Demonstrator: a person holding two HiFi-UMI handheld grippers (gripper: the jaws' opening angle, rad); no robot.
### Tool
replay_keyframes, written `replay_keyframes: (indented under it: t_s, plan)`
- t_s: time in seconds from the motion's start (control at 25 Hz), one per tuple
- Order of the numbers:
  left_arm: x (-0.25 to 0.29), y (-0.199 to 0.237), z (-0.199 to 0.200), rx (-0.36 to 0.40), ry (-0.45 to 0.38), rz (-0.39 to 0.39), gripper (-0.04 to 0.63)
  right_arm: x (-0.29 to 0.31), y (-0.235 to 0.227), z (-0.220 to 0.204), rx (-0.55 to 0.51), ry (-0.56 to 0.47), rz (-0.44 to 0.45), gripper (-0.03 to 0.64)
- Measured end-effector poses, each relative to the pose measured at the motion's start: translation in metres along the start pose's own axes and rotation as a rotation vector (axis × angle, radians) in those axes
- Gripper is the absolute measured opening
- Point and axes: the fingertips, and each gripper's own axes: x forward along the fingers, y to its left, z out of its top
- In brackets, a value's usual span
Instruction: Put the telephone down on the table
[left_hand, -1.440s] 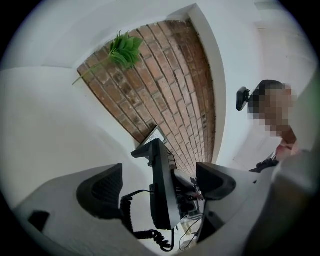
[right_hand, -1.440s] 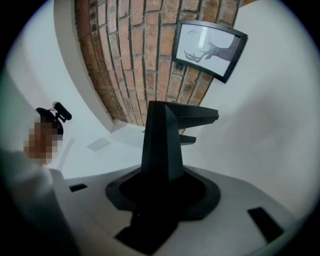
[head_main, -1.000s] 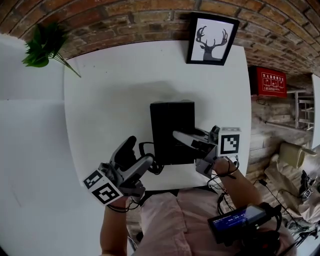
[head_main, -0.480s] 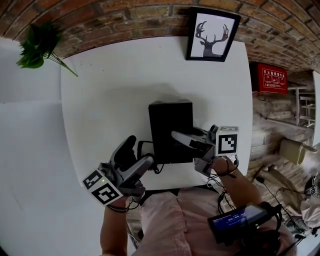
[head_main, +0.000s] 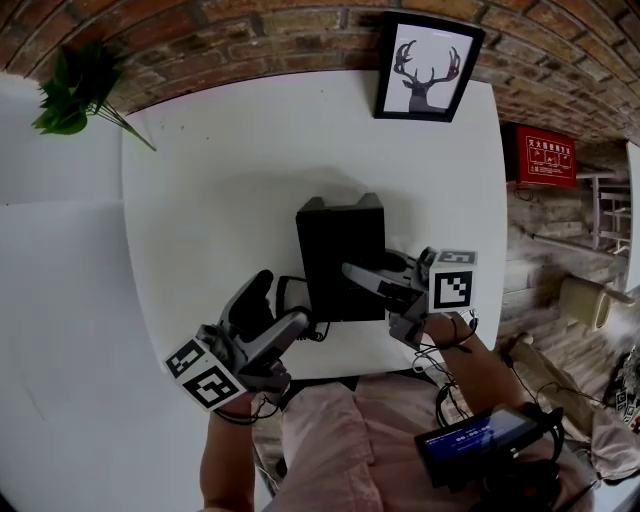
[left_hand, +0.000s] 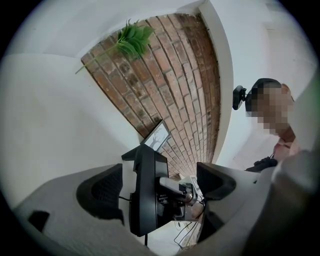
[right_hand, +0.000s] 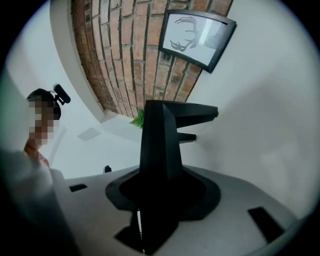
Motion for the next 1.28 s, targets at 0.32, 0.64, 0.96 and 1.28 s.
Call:
replay_keyframes:
  t_s: [0.32, 0.64, 0.96, 1.28]
  plan:
    - [-0.0013, 0.0000, 0.0001, -0.004, 0.001, 0.003, 0.471, 0.0004, -0.0036, -0.0054, -0.082, 0.023, -0.004, 0.167]
    - [0.0012, 0.0012, -0.0018, -0.004, 0.005, -0.001, 0.471, 0.0007, -0.0064, -0.0069, -0.091, 0.019, 0.003, 0.167]
    - [0.0013, -0.0016, -0.0030, -0.001, 0.005, 0.000, 0.471, -0.0008, -0.0067, -0.0062, -0.090, 0.017, -0.002, 0.170]
    - [0.0004, -0.0027, -0.0047, -0.003, 0.003, 0.000, 0.471, -0.0039, -0.0099, -0.0015, -0.031, -0.016, -0.006, 0.207]
